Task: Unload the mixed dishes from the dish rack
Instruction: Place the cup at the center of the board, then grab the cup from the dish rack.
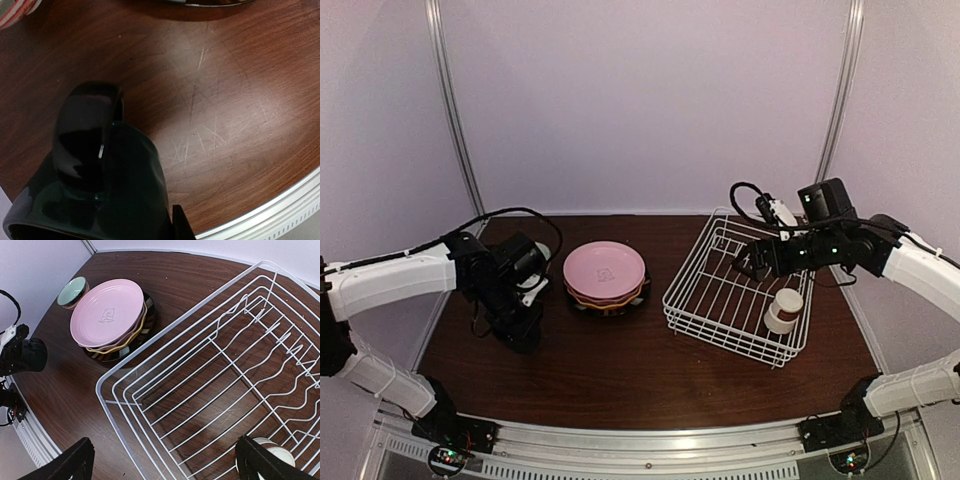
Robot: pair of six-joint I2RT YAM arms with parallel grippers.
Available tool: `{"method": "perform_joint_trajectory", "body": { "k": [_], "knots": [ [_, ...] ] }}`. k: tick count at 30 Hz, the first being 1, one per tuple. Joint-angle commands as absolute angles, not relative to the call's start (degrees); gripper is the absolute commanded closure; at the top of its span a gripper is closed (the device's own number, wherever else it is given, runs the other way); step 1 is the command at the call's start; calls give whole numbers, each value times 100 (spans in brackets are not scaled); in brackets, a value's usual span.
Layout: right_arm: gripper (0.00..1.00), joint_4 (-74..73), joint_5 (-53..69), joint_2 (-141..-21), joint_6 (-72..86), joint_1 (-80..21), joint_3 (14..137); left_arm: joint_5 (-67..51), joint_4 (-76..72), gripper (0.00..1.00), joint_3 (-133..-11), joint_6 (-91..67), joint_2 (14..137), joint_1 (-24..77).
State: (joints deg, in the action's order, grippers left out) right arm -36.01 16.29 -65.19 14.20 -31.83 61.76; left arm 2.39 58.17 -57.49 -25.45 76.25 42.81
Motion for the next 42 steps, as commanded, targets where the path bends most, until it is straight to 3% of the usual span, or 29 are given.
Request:
{"method": "perform_joint_trajectory", "body": {
  "k": [1,16,20,28,31,34,42],
  "knots": [
    [0,-4167,1085,-6497,1262,-3165,6328,-91,5585,100,-5599,-2615,7764,4001],
    [0,-4706,445,-6632,1265,-3165,6275,-597,5079,99,-5244,-2473,8465,3718],
    [0,-4819,396,-6655,1245,-3171,6284,-508,5200,76,-5399,-2425,8474,3718],
    [0,-5089,204,-6633,1183,-3165,6267,-266,5688,52,-5950,-2364,8280,3718],
    [0,-5242,93,-6666,1162,-3167,6241,-135,5805,32,-6195,-2303,8208,3718],
    [0,-5289,77,-6693,1163,-3164,6196,-88,5786,6,-6287,-2257,8129,3718],
    [0,-5257,-549,-6914,1213,-3046,6000,-88,5640,3,-6569,-2224,7970,3718]
  ]
}}
